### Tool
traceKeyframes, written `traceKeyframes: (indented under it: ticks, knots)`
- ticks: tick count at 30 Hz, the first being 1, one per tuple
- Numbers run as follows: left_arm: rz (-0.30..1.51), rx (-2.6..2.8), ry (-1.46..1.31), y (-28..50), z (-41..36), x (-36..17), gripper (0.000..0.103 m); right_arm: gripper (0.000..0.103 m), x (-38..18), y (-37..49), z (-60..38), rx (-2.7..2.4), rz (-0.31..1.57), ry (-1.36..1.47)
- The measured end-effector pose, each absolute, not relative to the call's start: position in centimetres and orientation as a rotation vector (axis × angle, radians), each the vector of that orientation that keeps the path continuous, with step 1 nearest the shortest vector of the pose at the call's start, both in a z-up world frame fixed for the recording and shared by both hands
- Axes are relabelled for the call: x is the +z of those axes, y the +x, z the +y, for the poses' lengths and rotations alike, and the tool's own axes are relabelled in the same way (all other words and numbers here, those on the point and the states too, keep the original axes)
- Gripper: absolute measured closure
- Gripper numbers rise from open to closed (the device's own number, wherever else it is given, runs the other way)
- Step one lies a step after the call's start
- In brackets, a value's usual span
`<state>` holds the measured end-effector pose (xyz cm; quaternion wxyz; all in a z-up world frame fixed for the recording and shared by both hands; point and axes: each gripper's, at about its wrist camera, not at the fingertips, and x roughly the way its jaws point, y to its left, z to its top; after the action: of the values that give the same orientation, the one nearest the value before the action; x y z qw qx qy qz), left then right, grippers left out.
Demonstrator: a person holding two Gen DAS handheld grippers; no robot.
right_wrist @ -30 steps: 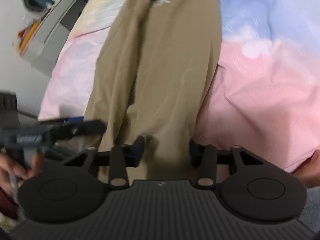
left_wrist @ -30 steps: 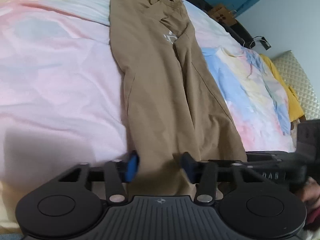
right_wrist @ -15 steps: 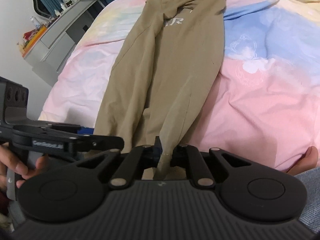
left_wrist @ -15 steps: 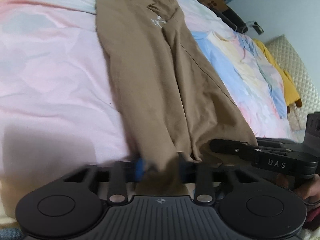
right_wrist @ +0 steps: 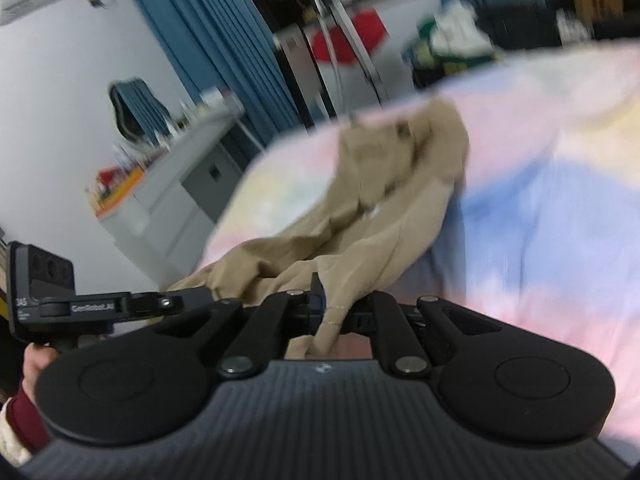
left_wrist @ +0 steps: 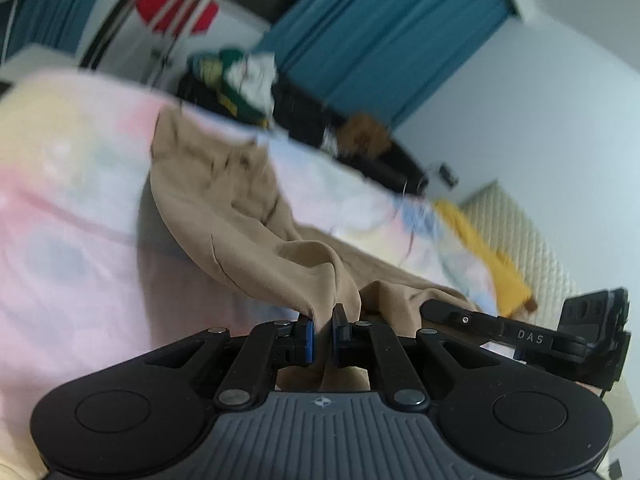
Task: Fold clothes
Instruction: 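Lift the hem with both grippers and fold it over toward the collar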
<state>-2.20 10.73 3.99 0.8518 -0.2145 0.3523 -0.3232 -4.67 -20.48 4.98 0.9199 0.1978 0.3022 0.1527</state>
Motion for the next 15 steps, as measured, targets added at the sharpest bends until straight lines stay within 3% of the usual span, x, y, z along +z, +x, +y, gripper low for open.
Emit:
traceKeyframes:
  ticks: [5, 15]
  knots:
    - [0.683, -0.677, -0.448, -5.4, 10.6, 6.2, 0.095, 0.096, 7.8, -7.1, -21.7, 0.352, 0.535, 0.428]
    - [0.798, -0.709, -0.480, -15.0, 12.1, 0.4, 0.095, 0.096, 1.1, -16.9, -22.8, 0.411, 0.623, 0.504]
